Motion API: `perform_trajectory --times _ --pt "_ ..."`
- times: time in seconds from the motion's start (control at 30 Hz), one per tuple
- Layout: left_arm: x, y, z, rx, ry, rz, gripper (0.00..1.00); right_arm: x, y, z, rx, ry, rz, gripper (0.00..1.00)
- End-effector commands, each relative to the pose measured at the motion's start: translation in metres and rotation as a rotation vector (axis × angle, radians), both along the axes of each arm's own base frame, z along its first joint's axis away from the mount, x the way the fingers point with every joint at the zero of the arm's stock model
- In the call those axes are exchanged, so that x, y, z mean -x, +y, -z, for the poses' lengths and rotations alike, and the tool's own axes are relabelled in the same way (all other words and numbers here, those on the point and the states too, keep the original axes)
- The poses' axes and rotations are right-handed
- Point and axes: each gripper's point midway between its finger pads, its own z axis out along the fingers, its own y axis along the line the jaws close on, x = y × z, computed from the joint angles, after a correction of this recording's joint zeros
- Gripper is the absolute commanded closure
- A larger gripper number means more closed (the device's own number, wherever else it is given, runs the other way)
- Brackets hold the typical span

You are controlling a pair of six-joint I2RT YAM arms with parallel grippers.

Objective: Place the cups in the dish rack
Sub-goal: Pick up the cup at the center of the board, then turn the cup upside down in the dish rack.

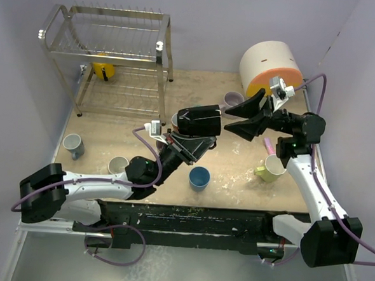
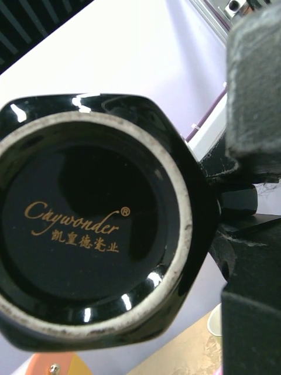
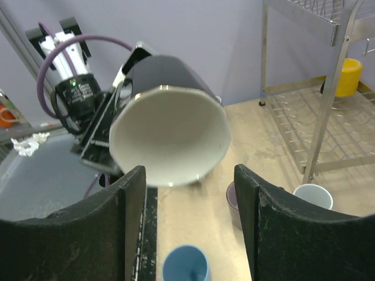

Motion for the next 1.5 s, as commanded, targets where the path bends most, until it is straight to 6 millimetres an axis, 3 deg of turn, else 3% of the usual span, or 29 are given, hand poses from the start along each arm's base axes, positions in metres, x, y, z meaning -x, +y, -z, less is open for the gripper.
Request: perform_trajectory --times 0.0,0.27,0.5,0.77,0.97,1.47 --pt "0.02 0.035 -0.05 0.145 -0.11 0.035 1.0 0.009 -0.009 -0.009 0.077 -0.154 -0.007 0.35" --pt "0.018 0.059 -0.036 0.083 -0.105 -0.009 1.0 0.005 -0.017 0.005 0.178 -0.205 0.003 0.34" --pt "0.011 0.076 -0.014 -0.018 -0.073 -0.064 1.0 -0.006 -0.026 0.03 0.23 -0.243 0.059 0.33" --pt "0.002 0.104 -0.001 -0.153 -0.045 -0.166 1.0 -0.032 -0.057 0.081 0.271 -0.202 0.18 0.29" --pt "-0.008 0.124 0.006 -0.298 -0.023 -0.265 1.0 -0.041 -0.075 0.093 0.286 -0.19 0.238 0.29" --pt "-0.038 0.158 0.003 -0.557 -0.007 -0.474 1.0 -0.044 -0.078 0.099 0.302 -0.189 0.253 0.29"
